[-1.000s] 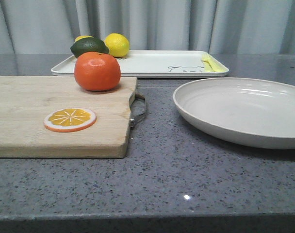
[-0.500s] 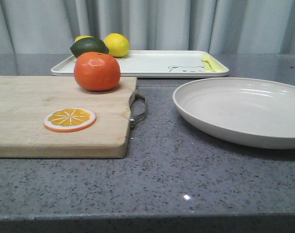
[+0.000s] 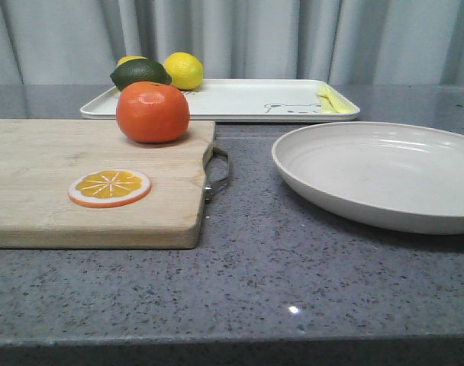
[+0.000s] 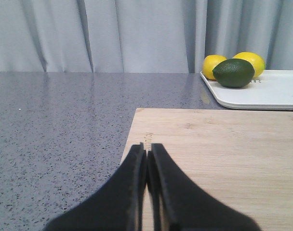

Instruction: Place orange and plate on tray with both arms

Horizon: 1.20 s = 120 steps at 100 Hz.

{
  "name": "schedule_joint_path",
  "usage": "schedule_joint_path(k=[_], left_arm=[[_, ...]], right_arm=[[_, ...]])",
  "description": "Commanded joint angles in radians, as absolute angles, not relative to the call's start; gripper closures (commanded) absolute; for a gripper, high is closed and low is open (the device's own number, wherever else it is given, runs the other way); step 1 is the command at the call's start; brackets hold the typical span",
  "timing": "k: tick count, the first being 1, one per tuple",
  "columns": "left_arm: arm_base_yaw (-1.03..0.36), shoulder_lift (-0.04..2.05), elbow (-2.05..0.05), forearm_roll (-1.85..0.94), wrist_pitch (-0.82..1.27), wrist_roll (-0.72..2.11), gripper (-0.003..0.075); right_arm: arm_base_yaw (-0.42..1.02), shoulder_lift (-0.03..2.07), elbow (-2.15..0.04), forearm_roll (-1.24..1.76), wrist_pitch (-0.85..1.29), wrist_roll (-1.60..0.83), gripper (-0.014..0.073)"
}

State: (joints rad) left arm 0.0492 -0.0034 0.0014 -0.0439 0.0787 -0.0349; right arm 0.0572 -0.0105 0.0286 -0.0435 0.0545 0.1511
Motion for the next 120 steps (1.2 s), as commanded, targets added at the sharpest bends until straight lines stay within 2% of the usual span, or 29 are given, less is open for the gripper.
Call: schedule_joint_path(k=[1, 40, 61, 120], left_arm=[[0.052, -0.036, 0.023, -0.051, 0.000, -0.038, 0.0739], [0.052, -0.036, 0.011, -0.051, 0.000, -0.038, 0.0739], [0.052, -0.001, -0.073, -0.046, 0.006, -0.038, 0.0739], [0.052, 0.348, -0.402, -0.046, 0.000, -0.038, 0.0739]], right_arm=[[0.059, -0.031, 0.028, -0.046, -0.030, 0.145, 0.0662], [0.059, -0.031, 0.024, -0.046, -0.032, 0.145, 0.0662], [0.059, -0.009, -0.046, -0.046, -0.014, 0.145, 0.0653], [0.059, 0.357, -0.417, -0.046, 0.062, 0.145, 0.0653]])
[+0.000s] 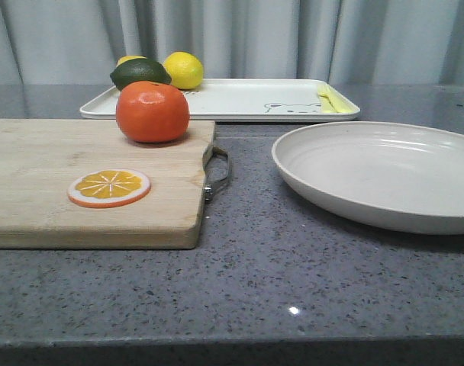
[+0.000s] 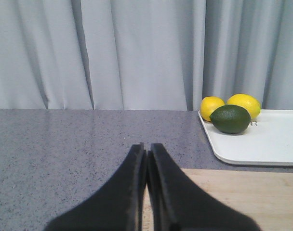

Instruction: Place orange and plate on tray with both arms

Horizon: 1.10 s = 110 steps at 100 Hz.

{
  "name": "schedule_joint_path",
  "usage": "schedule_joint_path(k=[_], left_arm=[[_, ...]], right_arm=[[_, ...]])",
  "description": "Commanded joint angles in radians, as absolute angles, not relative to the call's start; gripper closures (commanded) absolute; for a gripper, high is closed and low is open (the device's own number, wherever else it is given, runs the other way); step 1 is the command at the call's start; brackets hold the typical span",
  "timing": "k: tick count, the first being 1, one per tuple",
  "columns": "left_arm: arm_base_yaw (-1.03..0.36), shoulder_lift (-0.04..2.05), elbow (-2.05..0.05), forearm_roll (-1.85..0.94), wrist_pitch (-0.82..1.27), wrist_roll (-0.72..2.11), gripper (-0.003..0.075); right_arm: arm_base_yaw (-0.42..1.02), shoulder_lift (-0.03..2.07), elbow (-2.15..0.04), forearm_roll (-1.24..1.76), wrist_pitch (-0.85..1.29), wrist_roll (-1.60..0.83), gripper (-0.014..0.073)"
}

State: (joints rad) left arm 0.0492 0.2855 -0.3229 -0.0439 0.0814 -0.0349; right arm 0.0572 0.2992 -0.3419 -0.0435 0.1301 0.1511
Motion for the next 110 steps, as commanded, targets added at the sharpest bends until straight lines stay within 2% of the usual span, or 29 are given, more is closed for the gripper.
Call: schedule_joint_path(k=[1, 65, 74, 88, 110], left_arm=[[0.052, 0.351, -0.405, -0.046, 0.000, -0.038, 0.0739], [0.052, 0.425, -0.437, -0.050, -0.007, -0.038, 0.0738], [0.052, 0.444, -0.437, -0.050, 0.000, -0.038, 0.0717], [0.052, 0.481, -0.439, -0.056, -0.007, -0.038, 0.0577], [0.052, 0.518, -0.439, -0.056, -0.050, -0.038, 0.0280]], right_arm=[[0.059, 0.361, -0.421, -0.046, 0.062, 0.145, 0.0653], [0.059, 0.398, -0.454, -0.046, 0.061, 0.145, 0.0653], [0.059, 0.398, -0.454, -0.046, 0.061, 0.145, 0.0653], [0.059, 0.398, -0.454, -0.046, 0.061, 0.145, 0.0653], [0.059, 0.398, -0.454, -0.046, 0.061, 0.145, 0.0653]])
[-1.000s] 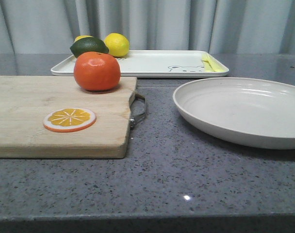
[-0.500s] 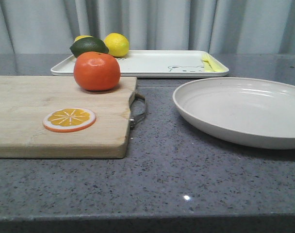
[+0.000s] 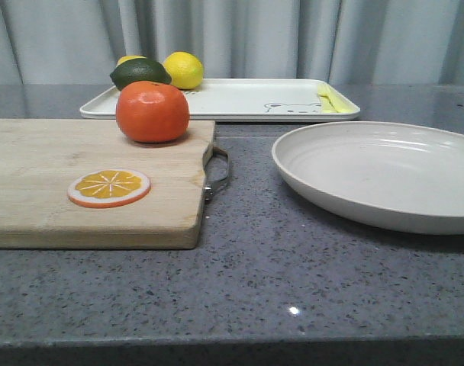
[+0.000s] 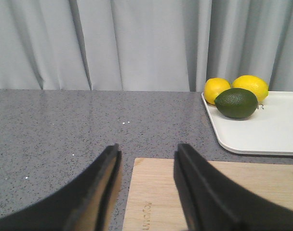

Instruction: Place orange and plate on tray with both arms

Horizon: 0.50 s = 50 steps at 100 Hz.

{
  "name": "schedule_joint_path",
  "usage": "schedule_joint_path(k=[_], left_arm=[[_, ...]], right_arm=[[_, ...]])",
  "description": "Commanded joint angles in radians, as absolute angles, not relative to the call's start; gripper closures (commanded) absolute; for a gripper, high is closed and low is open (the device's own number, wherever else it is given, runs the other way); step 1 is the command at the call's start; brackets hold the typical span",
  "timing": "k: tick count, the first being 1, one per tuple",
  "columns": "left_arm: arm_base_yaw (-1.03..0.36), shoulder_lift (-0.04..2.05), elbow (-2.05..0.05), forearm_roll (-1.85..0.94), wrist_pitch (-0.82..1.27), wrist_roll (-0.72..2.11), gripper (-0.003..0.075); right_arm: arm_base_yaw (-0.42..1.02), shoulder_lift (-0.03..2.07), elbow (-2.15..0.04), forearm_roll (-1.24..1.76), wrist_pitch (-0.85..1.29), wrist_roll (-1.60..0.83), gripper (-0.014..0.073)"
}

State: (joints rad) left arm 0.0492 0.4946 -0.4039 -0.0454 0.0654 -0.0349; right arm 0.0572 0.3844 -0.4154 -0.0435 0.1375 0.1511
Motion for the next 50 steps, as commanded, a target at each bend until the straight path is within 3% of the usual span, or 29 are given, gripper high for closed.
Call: schedule_joint_path(k=[1, 14, 41, 50], left_arm=[[0.052, 0.518, -0.439, -0.056, -0.052, -0.038, 0.0272], [0.052, 0.552, -0.458, -0.056, -0.058, -0.038, 0.0169], [-0.059, 0.745, -0.602, -0.056, -0.029, -0.038, 0.0167], [-0.118, 0.833, -0.665, -0.056, -0.021, -0.038, 0.0134]], right_arm=[[0.059, 0.398, -0.454, -0.046, 0.061, 0.145, 0.0653], [0.059, 0.398, -0.454, -0.046, 0.061, 0.145, 0.0653], [0.059, 0.398, -0.454, -0.046, 0.061, 0.145, 0.0653], [0.059, 0.398, -0.454, -0.046, 0.061, 0.145, 0.0653]])
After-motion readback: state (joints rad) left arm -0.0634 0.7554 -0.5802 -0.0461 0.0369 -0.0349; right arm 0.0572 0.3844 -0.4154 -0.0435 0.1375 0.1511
